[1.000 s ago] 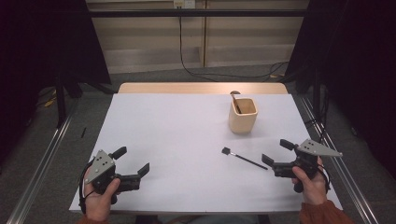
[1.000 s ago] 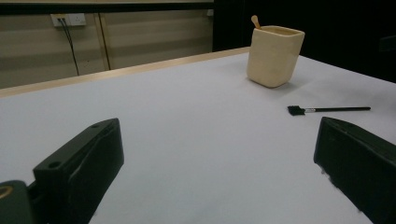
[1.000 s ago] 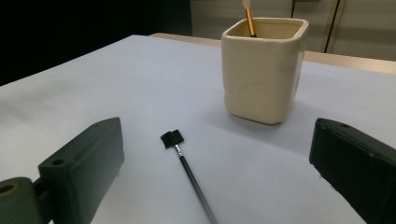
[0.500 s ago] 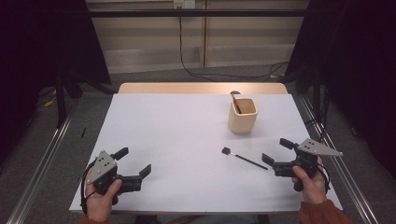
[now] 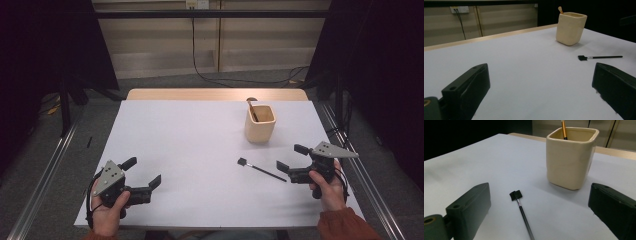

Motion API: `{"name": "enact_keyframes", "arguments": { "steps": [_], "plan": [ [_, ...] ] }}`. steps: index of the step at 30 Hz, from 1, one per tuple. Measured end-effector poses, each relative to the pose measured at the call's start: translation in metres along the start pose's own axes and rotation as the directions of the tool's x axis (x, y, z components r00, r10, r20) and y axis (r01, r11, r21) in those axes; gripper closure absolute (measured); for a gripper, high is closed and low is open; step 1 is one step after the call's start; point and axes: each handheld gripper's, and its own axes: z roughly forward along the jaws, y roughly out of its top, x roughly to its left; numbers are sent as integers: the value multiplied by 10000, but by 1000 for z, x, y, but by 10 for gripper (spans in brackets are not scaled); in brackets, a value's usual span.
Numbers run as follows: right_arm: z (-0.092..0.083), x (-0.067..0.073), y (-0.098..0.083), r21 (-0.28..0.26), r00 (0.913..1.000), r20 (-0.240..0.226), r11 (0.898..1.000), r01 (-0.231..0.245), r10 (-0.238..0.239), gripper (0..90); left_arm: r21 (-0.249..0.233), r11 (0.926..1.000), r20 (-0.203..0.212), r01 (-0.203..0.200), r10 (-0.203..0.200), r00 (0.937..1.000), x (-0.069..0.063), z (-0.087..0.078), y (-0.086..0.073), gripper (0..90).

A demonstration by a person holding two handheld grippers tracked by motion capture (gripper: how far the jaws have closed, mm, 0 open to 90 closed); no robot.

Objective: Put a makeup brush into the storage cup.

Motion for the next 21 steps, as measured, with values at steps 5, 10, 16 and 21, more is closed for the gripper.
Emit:
{"name": "enact_keyframes", "arguments": {
  "steps": [5,10,16,21],
  "plan": [
    [7,2,6,137,9989,-420,9997,201,-195,49,13,10000,-1,-30,30,10000,-1,1,0,15],
    [15,3,8,497,9979,-513,9979,420,-394,66,25,10000,-15,-20,20,10000,0,0,0,15],
    [26,3,11,864,9959,-808,9951,478,-408,104,18,10000,-32,-8,8,10000,1,0,0,14],
    [34,3,17,945,9933,-1056,9939,571,-470,115,32,10000,-21,-17,17,10000,1,0,0,14]
  ]
}}
